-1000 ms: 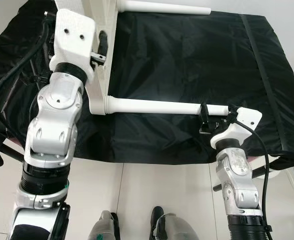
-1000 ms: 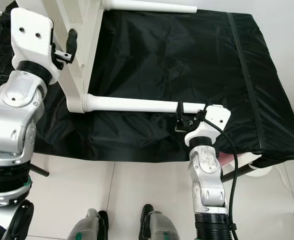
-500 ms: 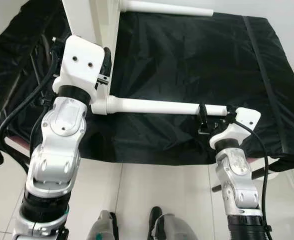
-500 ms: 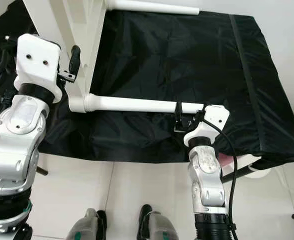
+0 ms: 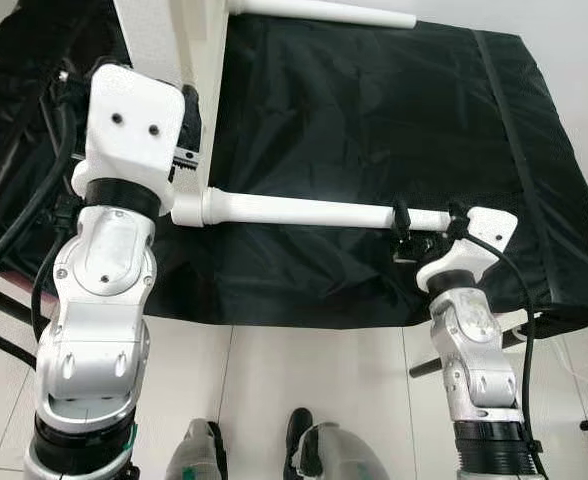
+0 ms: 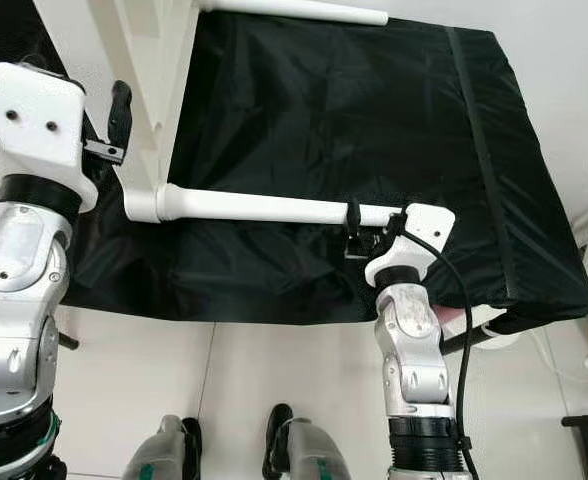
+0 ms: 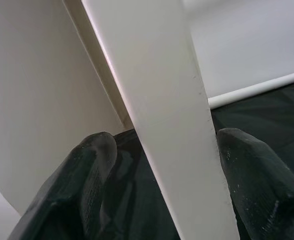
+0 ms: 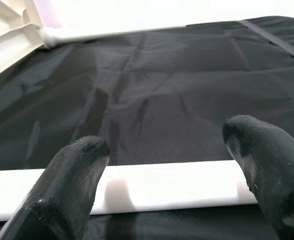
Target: Building children table
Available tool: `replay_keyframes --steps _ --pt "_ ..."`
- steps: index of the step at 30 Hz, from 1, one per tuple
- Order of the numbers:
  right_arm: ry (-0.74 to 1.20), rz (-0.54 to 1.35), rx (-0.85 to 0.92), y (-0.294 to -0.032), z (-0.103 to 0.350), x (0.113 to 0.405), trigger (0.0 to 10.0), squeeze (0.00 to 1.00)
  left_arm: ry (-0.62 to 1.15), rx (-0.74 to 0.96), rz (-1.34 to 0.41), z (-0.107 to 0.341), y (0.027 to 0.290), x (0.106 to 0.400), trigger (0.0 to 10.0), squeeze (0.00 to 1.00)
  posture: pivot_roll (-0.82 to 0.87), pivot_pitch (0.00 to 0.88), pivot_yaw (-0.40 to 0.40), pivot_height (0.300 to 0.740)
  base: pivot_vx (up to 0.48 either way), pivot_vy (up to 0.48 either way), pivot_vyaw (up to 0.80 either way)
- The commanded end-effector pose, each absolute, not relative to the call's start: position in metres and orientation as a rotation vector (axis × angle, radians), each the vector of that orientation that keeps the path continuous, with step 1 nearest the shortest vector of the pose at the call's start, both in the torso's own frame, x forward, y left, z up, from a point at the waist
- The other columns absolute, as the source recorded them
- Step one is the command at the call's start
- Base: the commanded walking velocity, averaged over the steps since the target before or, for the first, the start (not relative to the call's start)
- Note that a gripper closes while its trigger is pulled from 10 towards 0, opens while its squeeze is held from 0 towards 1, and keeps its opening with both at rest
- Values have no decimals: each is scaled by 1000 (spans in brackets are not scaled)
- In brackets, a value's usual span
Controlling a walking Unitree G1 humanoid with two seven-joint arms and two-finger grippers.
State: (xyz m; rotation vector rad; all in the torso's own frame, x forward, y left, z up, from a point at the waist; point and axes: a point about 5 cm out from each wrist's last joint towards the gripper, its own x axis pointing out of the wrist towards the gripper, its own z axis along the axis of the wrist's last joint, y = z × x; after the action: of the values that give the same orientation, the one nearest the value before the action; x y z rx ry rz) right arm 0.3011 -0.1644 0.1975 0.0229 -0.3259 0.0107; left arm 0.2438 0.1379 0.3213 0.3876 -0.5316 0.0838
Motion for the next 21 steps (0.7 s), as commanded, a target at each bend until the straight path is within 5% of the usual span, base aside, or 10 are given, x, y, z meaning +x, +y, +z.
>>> replay_keyframes --steps 1,21 --pt "-296 23 24 -165 192 302 10000 0 -550 355 156 324 143 239 10000 0 158 283 -99 740 0 0 0" --pt "-309 86 32 -154 198 316 10000 0 -729 268 87 342 129 234 10000 0 172 283 -123 740 0 0 0"
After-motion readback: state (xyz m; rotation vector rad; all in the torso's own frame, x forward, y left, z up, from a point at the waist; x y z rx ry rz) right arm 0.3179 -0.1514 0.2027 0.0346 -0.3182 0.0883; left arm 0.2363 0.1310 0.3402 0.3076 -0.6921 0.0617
